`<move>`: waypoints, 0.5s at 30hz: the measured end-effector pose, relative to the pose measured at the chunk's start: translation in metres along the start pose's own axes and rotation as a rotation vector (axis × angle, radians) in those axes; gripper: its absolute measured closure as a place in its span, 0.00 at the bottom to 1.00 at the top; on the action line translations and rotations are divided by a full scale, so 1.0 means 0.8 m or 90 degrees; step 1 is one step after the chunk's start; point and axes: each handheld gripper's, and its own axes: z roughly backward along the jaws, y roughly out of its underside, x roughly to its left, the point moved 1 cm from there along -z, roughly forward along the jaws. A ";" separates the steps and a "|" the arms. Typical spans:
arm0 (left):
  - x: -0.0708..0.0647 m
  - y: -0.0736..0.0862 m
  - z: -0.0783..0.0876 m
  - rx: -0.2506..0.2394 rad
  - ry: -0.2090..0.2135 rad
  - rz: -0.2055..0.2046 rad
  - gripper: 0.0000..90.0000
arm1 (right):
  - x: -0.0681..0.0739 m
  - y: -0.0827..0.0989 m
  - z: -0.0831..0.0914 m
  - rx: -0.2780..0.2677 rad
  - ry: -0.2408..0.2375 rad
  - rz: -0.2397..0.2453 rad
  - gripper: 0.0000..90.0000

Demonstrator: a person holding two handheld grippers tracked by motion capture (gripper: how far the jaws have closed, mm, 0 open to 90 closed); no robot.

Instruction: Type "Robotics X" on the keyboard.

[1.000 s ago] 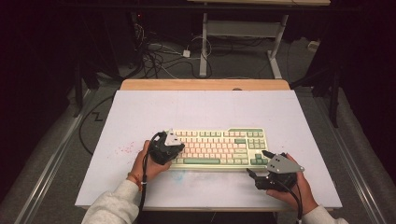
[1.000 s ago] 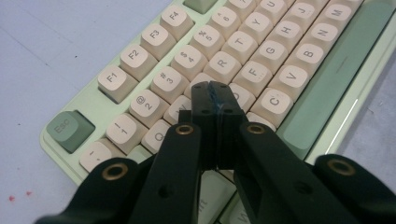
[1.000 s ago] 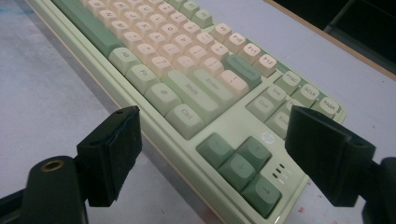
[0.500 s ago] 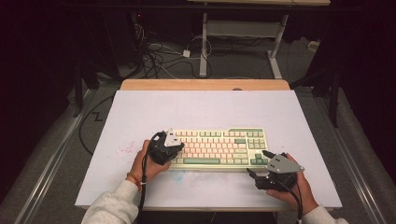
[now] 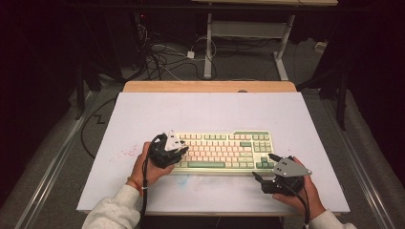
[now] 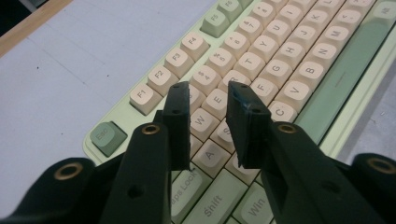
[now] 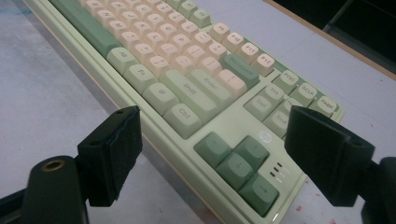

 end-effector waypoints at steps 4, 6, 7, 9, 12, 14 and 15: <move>-0.002 0.000 0.005 -0.013 -0.024 -0.003 0.57 | 0.000 0.000 0.000 -0.001 0.001 -0.002 0.21; -0.002 0.001 0.008 -0.023 -0.033 -0.003 0.50 | -0.001 0.000 0.000 -0.001 0.001 -0.001 0.21; -0.002 0.002 0.009 -0.026 -0.033 -0.003 0.45 | -0.001 0.000 0.001 -0.001 0.001 -0.001 0.21; -0.003 0.003 0.012 -0.035 -0.038 -0.011 0.37 | -0.001 0.000 0.001 -0.002 0.001 -0.001 0.21; -0.005 0.005 0.014 -0.038 -0.047 -0.017 0.29 | -0.002 0.000 0.001 -0.002 0.002 -0.002 0.21; -0.006 0.007 0.016 -0.042 -0.046 -0.019 0.25 | -0.002 0.000 0.001 -0.002 0.003 -0.004 0.21; -0.006 0.008 0.017 -0.043 -0.048 -0.021 0.24 | -0.002 0.000 0.001 -0.002 0.004 -0.004 0.21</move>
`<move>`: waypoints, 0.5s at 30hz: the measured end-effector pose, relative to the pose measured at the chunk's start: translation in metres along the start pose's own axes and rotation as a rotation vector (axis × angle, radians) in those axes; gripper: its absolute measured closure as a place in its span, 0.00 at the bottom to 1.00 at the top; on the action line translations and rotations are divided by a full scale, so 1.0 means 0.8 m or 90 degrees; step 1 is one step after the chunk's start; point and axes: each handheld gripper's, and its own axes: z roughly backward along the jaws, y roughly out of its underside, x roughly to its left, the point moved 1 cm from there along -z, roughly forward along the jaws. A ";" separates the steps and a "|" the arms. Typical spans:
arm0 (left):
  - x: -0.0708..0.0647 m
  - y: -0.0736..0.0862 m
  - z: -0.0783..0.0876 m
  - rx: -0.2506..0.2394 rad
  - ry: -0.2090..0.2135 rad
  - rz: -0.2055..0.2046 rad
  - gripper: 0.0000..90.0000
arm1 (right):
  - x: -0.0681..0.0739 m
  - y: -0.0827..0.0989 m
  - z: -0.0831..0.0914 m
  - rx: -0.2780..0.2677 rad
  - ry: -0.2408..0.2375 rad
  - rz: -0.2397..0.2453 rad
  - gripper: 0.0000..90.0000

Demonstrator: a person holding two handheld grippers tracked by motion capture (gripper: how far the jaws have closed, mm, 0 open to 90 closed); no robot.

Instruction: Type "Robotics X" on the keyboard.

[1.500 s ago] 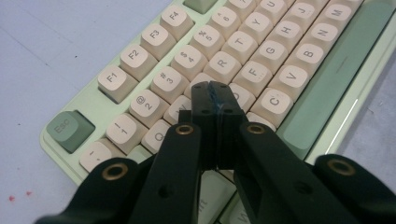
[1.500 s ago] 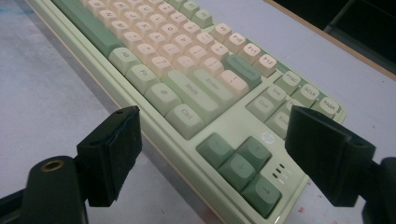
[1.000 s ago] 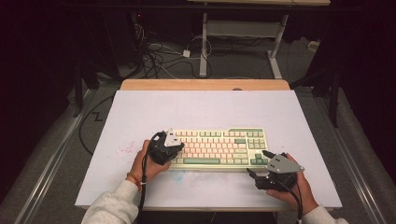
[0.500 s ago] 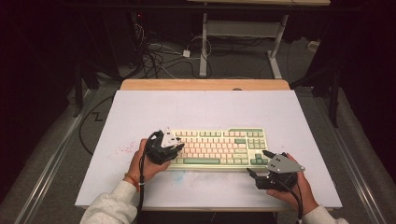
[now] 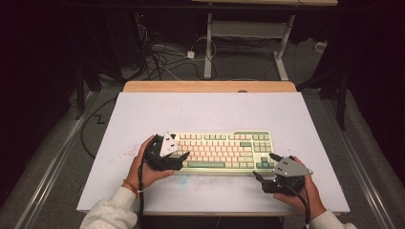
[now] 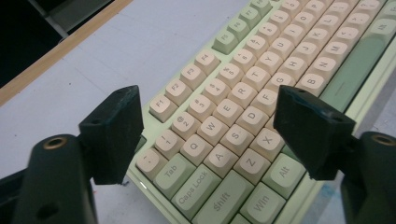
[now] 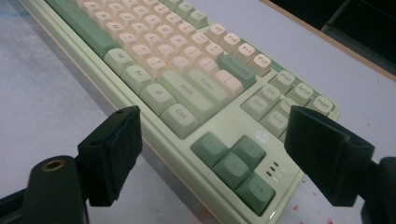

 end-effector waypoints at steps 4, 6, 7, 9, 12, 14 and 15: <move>-0.001 0.005 0.005 -0.007 -0.006 -0.004 0.21 | 0.000 0.000 0.000 -0.001 0.003 -0.001 0.21; -0.001 0.007 0.007 -0.014 -0.007 -0.001 0.21 | -0.001 0.000 0.001 -0.003 0.005 -0.003 0.22; 0.000 0.008 0.009 -0.017 -0.008 -0.001 0.21 | -0.001 0.000 0.001 -0.004 0.005 -0.003 0.22; -0.001 0.011 0.012 -0.022 -0.011 -0.001 0.21 | -0.001 0.000 0.002 -0.004 0.005 -0.003 0.23; -0.001 0.017 0.018 -0.019 -0.014 -0.009 0.21 | -0.001 -0.001 0.003 -0.005 0.006 -0.003 0.24; 0.000 0.021 0.020 -0.014 -0.015 -0.011 0.21 | -0.002 -0.001 0.004 -0.007 0.005 -0.003 0.24; 0.000 0.023 0.021 -0.013 -0.017 -0.009 0.21 | -0.002 -0.001 0.004 -0.007 0.005 -0.003 0.25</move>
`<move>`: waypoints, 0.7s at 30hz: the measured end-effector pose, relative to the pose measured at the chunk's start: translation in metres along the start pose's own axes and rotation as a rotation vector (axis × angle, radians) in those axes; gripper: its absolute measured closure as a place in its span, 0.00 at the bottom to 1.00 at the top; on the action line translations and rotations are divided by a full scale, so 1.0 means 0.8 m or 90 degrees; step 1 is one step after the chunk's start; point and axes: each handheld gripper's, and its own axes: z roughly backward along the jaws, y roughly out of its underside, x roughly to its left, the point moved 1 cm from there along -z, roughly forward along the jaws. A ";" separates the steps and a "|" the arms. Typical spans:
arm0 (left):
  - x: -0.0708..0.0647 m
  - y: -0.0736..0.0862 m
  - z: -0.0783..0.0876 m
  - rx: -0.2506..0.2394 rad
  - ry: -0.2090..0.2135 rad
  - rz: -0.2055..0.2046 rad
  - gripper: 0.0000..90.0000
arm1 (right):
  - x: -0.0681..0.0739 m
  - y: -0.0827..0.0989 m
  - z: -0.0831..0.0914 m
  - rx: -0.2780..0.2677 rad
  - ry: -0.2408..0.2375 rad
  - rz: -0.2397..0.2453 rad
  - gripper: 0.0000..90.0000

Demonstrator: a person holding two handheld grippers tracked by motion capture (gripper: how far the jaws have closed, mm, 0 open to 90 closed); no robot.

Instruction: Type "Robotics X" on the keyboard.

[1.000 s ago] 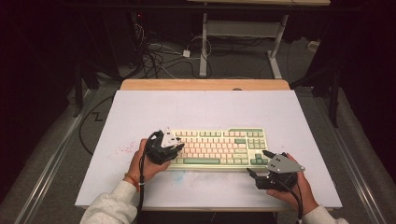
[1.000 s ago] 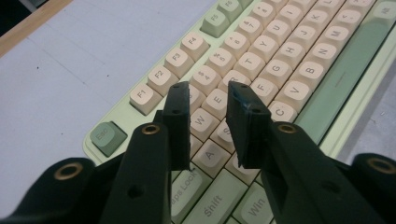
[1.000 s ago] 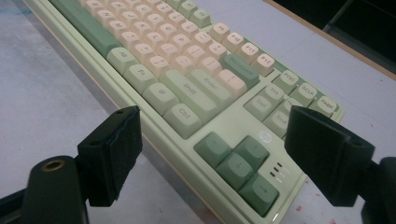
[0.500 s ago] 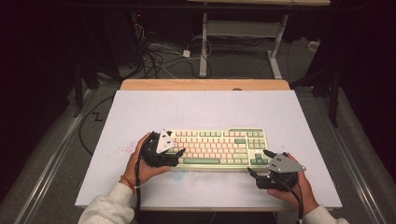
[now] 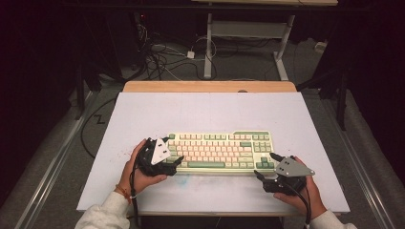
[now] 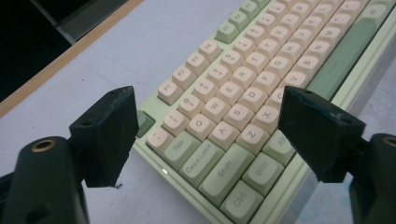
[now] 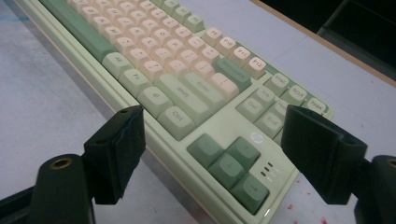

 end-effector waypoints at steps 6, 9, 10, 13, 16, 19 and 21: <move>0.001 0.010 0.008 0.007 -0.004 -0.002 0.21 | -0.002 -0.001 0.005 -0.019 -0.015 -0.003 0.26; 0.000 0.016 0.010 0.014 -0.006 -0.003 0.21 | -0.003 -0.001 0.006 -0.018 -0.024 -0.003 0.29; 0.000 0.018 0.011 0.020 -0.010 -0.008 0.21 | -0.003 -0.001 0.007 -0.018 -0.027 -0.004 0.31; -0.002 0.025 0.011 0.030 -0.009 -0.005 0.21 | -0.003 -0.002 0.007 -0.016 -0.032 -0.001 0.35; -0.004 0.030 0.014 0.032 -0.004 -0.002 0.21 | -0.003 -0.003 0.007 -0.012 -0.033 -0.003 0.38; -0.005 0.035 0.016 0.036 -0.002 0.000 0.21 | -0.005 -0.004 0.007 -0.015 -0.038 -0.004 0.41; -0.006 0.039 0.018 0.039 -0.005 -0.001 0.21 | -0.005 -0.005 0.007 -0.014 -0.042 -0.006 0.44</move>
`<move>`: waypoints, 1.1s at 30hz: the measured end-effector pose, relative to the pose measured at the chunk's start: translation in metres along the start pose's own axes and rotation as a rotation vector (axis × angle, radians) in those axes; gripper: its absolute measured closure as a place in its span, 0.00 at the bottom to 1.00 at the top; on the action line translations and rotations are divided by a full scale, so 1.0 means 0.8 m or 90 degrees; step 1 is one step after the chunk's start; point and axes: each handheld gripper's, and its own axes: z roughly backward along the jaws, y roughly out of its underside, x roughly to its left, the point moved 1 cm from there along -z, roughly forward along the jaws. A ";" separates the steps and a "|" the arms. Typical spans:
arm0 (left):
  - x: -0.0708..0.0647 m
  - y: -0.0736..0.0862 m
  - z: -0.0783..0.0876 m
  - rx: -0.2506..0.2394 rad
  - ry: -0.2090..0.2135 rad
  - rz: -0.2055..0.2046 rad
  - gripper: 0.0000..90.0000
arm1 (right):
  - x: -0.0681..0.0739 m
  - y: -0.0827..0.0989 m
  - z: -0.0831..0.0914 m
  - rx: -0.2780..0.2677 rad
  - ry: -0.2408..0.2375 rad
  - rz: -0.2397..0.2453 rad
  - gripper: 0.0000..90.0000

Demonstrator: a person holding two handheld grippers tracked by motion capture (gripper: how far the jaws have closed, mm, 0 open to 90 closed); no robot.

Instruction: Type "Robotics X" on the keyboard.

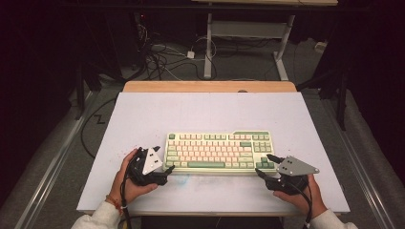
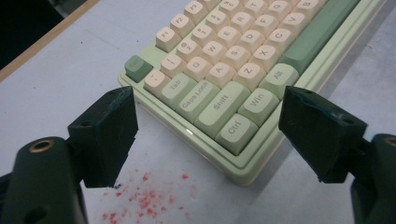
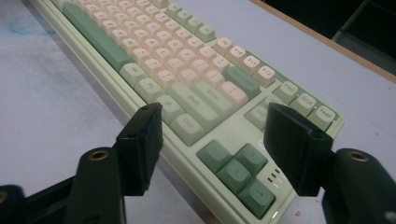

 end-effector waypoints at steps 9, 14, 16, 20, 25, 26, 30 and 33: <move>-0.001 0.011 0.003 0.011 0.001 0.006 0.20 | -0.001 -0.004 -0.002 0.005 -0.005 0.001 0.51; 0.000 0.016 0.005 0.018 0.001 0.009 0.20 | -0.001 -0.007 -0.004 0.017 -0.019 0.009 0.62; -0.001 0.017 0.004 0.018 0.002 0.012 0.20 | 0.000 -0.009 -0.005 0.020 -0.025 0.016 0.67; -0.001 0.020 0.004 0.023 0.005 0.013 0.20 | -0.001 -0.013 -0.006 0.028 -0.028 0.015 0.77; -0.001 0.024 0.005 0.032 0.008 0.013 0.20 | -0.003 -0.020 -0.009 0.033 -0.037 0.012 0.85; -0.001 0.024 0.005 0.032 0.009 0.015 0.20 | -0.003 -0.022 -0.010 0.036 -0.037 0.016 0.88; -0.001 0.026 0.005 0.031 0.011 0.019 0.20 | -0.007 -0.028 -0.011 0.034 -0.041 0.006 0.94; 0.000 0.027 0.006 0.031 0.011 0.024 0.20 | -0.011 -0.032 -0.013 0.030 -0.042 0.001 0.98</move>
